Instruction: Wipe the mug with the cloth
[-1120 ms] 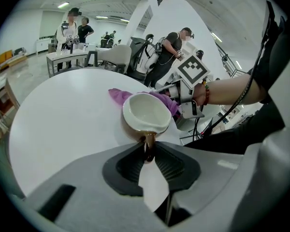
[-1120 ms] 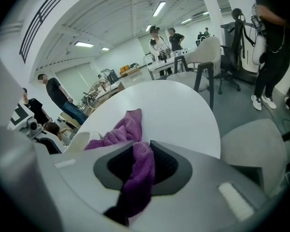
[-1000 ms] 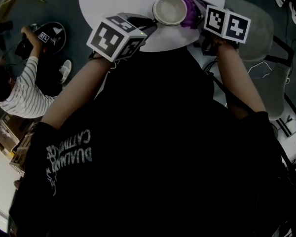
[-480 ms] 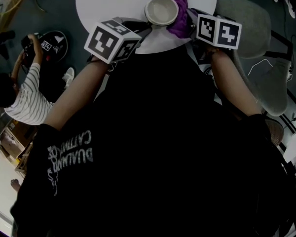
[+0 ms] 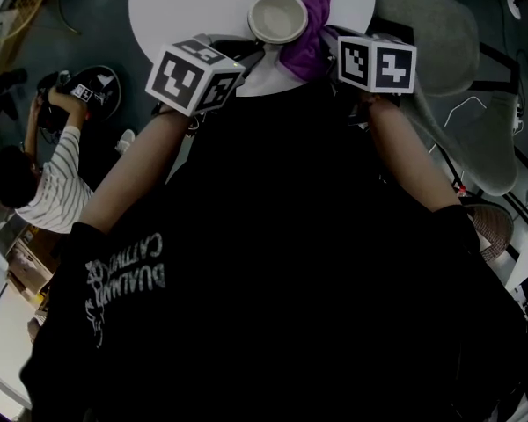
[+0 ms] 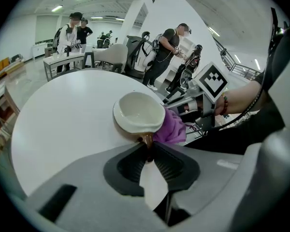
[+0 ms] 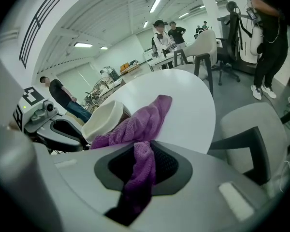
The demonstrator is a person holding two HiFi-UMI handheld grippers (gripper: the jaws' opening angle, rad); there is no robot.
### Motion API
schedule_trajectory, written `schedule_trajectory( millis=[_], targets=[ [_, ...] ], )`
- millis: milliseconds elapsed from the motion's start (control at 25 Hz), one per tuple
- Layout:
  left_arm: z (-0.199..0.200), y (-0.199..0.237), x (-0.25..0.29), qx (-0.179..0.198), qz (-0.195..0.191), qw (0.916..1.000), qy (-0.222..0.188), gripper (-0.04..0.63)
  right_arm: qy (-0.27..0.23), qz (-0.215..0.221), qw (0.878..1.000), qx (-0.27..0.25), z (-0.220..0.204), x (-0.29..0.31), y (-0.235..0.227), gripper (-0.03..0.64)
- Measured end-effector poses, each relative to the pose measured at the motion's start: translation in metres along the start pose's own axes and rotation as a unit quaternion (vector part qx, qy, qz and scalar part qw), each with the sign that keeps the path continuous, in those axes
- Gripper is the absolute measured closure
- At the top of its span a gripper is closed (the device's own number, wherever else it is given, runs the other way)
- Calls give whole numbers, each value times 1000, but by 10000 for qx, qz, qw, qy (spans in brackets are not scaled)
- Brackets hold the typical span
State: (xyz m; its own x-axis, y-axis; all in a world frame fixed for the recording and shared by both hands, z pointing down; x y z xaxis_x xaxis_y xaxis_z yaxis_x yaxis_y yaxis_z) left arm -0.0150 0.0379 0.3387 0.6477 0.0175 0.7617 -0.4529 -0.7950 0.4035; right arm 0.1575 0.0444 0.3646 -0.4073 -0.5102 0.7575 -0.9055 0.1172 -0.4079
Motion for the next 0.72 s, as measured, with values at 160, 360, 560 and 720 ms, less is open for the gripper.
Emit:
schedule_trajectory(
  millis=[160,360,560,720],
  targets=[
    [0,0,0,-17,-25,10000,-14,535,69,45,9999,-64,-3,1,3,551],
    [-1,-1,2,-146,-65,9999,-35,534,195,209,9995,-143,-5,2,4,551],
    [1,1,4,-106,11,9999,1,534,192,497,9984,-189,-3,5,2,548],
    [-1,1,3,56,173,9997,138,534,265,674,9972,-200,-8,6,4,548]
  ],
)
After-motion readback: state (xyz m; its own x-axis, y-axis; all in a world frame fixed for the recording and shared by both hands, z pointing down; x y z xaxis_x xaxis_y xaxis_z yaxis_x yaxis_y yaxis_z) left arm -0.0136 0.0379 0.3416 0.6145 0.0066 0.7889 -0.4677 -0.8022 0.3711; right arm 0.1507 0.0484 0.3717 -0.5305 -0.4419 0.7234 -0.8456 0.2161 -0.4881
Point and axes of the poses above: the fingertips, and each gripper's own axes: x forward along the fingers, y to its left, z out of its top, the point moved 6 cm from there along -x, backward along the fingers, and after that the axes turned 1 degree about -x, right-handed, at the moved point
